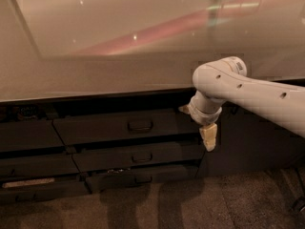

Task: Open top drawer

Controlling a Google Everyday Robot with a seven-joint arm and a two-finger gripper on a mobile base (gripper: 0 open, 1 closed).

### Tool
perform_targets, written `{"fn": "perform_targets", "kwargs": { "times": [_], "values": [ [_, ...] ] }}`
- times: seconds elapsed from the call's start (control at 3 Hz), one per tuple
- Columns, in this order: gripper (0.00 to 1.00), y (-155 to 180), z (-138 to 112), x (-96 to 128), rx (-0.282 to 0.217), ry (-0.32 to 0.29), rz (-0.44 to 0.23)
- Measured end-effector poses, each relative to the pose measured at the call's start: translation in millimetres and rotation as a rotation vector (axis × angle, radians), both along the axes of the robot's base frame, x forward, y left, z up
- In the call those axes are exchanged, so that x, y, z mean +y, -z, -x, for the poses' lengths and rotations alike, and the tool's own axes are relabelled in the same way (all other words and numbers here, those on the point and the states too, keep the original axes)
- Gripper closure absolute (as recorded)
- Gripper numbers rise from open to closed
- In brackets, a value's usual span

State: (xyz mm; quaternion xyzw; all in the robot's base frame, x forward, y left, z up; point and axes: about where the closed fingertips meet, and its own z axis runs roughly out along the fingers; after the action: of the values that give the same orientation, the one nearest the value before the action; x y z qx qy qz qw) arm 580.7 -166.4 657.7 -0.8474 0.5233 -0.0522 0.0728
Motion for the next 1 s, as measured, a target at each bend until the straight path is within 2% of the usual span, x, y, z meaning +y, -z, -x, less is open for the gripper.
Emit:
{"fn": "perform_targets", "kwargs": {
  "times": [0.33, 0.67, 1.0],
  "values": [
    [0.0, 15.5, -11.1, -16.9, 0.039, 0.047, 0.024],
    [0.0, 15.5, -11.0, -16.9, 0.039, 0.047, 0.024],
    [0.19, 15.6, -11.0, -16.9, 0.039, 0.047, 0.024]
  ]
}}
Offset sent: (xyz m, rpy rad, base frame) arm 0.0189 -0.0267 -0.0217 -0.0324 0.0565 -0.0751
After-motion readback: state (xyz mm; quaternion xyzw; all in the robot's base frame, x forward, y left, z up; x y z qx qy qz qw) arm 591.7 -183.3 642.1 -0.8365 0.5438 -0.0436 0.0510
